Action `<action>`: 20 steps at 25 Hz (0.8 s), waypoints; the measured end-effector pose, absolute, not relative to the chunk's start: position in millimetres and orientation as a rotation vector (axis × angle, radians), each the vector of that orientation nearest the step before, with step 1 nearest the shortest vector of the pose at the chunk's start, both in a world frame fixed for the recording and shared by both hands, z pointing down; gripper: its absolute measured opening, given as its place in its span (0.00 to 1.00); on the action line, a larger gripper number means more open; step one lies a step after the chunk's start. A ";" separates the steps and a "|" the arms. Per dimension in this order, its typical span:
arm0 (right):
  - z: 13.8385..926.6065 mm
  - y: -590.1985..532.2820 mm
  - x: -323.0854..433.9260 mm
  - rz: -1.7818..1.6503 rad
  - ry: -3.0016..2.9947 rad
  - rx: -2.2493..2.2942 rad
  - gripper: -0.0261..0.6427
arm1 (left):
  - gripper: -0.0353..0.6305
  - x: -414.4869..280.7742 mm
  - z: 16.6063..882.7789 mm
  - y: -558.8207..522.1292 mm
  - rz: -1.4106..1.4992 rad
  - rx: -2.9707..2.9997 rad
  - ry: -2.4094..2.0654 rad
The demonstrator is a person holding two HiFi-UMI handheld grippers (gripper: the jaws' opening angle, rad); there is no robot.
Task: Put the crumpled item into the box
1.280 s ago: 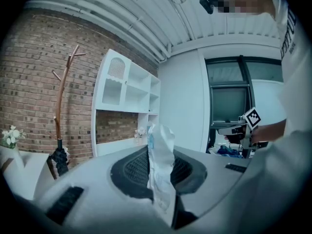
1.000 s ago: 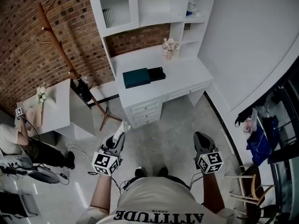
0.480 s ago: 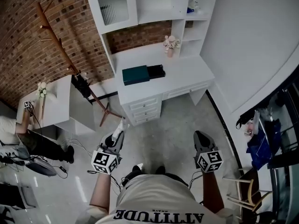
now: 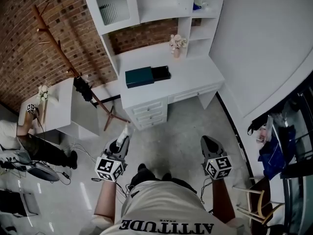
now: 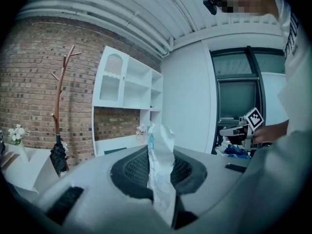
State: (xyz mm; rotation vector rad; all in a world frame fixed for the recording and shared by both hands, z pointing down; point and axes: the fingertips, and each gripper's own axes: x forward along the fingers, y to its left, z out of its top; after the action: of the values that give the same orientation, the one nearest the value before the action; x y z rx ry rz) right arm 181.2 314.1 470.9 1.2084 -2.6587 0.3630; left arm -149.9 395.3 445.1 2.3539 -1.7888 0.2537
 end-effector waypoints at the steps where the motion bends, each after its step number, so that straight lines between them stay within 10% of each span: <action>1: 471.1 311.5 180.8 0.365 -2.658 1.205 0.09 | 0.16 -148.9 444.4 391.5 0.257 2.357 -1.788; 20: 480.2 211.2 120.8 0.358 -2.558 1.286 0.09 | 0.16 -214.1 466.2 260.4 0.269 2.423 -1.663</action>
State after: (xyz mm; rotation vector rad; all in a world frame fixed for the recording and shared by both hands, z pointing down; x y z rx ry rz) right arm 120.8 211.2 480.2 1.2860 -2.5584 0.3579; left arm -214.1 260.4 466.2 2.4232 -1.6625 0.2686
